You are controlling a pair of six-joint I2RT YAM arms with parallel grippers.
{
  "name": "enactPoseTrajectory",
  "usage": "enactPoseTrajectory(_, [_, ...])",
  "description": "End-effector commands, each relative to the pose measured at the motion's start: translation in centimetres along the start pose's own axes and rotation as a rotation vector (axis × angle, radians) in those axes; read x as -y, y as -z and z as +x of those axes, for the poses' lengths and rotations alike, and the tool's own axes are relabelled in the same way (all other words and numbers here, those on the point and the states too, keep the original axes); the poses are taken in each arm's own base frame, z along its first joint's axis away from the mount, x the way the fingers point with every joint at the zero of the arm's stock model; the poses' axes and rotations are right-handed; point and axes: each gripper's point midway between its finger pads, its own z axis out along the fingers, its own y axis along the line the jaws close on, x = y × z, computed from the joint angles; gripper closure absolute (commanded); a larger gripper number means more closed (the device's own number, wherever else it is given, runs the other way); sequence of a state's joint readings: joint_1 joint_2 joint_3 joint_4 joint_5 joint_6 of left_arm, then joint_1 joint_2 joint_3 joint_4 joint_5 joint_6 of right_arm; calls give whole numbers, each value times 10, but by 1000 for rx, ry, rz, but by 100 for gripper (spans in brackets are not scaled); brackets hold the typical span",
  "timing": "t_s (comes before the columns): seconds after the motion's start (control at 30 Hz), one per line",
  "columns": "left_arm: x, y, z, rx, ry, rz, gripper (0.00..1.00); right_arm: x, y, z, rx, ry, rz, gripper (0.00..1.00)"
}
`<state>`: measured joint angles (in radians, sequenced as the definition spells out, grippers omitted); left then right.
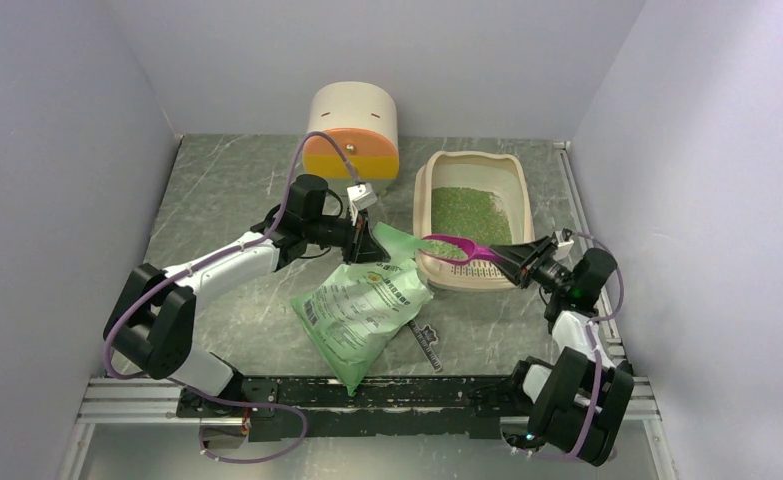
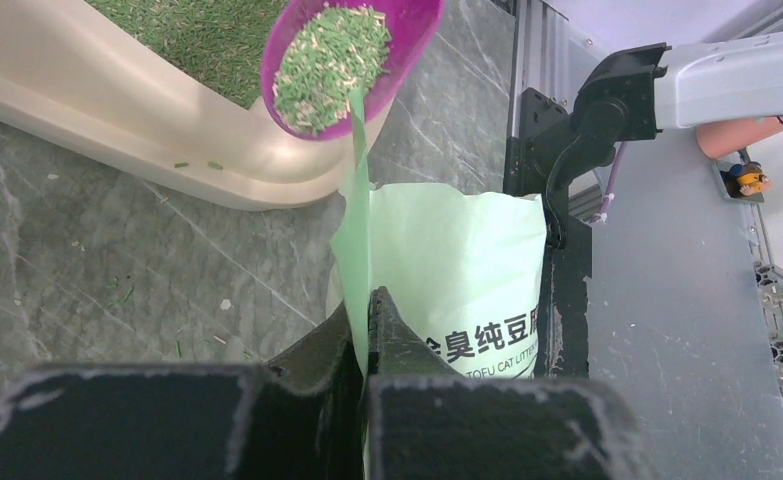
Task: Fill the litter box with clean litter
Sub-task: 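Scoop the cat litter from the cat litter bag, then pour the cat litter into the litter box.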
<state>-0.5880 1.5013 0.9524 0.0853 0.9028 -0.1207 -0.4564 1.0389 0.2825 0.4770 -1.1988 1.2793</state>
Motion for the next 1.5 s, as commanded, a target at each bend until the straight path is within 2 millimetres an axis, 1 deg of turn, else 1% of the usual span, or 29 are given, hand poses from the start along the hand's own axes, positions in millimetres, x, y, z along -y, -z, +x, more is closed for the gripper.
enactPoseTrajectory(0.0, [14,2,-28,64,-99,45,95,-15,-1,-20,49,61,-26,100])
enactPoseTrajectory(0.17, [15,2,-31,70,-102,45,95,-17,0,-32,86,59,-28,100])
enactPoseTrajectory(0.27, [14,2,-31,70,-99,45,95,-20,1,-46,127,66,-30,100])
enactPoseTrajectory(0.37, [15,2,-29,59,-98,50,95,-26,0,-62,188,88,-22,100])
enactPoseTrajectory(0.43, [16,2,-28,48,-95,59,95,-28,1,-78,248,147,25,100])
enactPoseTrajectory(0.47, [16,2,-25,37,-87,61,95,-25,1,-84,276,143,72,100])
enactPoseTrajectory(0.5, [17,3,-26,33,-87,63,95,-29,3,-93,315,183,91,100])
enactPoseTrajectory(0.63, [14,2,-22,19,-83,51,95,-36,8,-115,414,228,151,100])
enactPoseTrajectory(0.73, [13,3,-23,19,-85,41,80,-37,9,-127,457,229,166,100])
enactPoseTrajectory(0.8, [12,4,-24,20,-87,29,73,-38,9,-135,483,232,176,100])
enactPoseTrajectory(1.0, [11,7,-27,23,-102,-2,60,-46,13,-165,603,264,234,100])
enactPoseTrajectory(1.07, [9,9,-28,29,-105,-24,53,-52,13,-174,630,285,254,100])
enactPoseTrajectory(1.13, [7,11,-27,30,-107,-47,47,-53,10,-180,649,294,275,100])
enactPoseTrajectory(1.23, [6,19,-30,51,-117,-97,39,-55,8,-189,693,322,329,100])
enactPoseTrajectory(1.33, [6,30,-35,78,-117,-131,34,-62,-3,-192,726,363,365,100])
enactPoseTrajectory(1.47, [4,46,-37,104,-120,-183,32,-64,-16,-195,753,391,401,100])
